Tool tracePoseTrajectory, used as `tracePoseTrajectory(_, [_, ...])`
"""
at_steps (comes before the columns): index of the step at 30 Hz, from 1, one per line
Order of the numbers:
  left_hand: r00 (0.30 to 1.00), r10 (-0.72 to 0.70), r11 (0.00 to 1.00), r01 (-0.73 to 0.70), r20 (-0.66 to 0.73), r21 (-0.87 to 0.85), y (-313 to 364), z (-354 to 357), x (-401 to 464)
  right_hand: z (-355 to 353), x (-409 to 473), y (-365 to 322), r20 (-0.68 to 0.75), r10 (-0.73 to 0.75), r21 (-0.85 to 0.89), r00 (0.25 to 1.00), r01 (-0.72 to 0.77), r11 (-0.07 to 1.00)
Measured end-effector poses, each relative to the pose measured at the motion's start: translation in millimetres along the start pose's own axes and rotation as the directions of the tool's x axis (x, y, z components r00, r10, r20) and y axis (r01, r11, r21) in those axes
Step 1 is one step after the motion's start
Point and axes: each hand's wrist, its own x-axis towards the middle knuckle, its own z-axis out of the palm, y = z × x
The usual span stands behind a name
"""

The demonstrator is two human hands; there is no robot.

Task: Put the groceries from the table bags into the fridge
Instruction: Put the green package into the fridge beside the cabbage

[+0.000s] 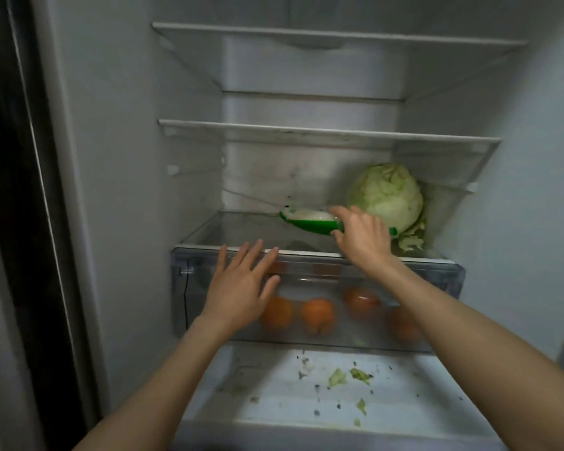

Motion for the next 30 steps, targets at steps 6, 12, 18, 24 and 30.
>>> tracePoseTrajectory(6, [0.992, -0.009, 0.999, 0.003, -0.122, -0.049, 3, 7, -2, 30, 31, 4, 0.097, -0.027, 0.053, 0.995, 0.022, 0.998])
tracePoseTrajectory(12, [0.991, -0.027, 0.997, 0.016, -0.133, -0.081, 4, 10, -2, 47, 47, 10, 0.214, -0.049, 0.122, 0.976, 0.023, 0.992])
tracePoseTrajectory(18, [0.992, -0.036, 0.997, 0.028, -0.122, -0.071, 5, 8, -1, 47, 52, 3, 0.367, -0.061, 0.134, 0.928, 0.012, 0.991])
tracePoseTrajectory(24, [0.996, -0.067, 0.998, 0.067, 0.052, -0.012, 12, -6, -2, 36, 22, 2, 0.346, -0.102, 0.129, 0.933, 0.06, 0.99])
tracePoseTrajectory(30, [0.969, -0.147, 0.988, 0.152, 0.198, -0.01, 39, -38, -46, -2, -57, -1, 0.259, -0.148, 0.202, 0.954, 0.096, 0.975])
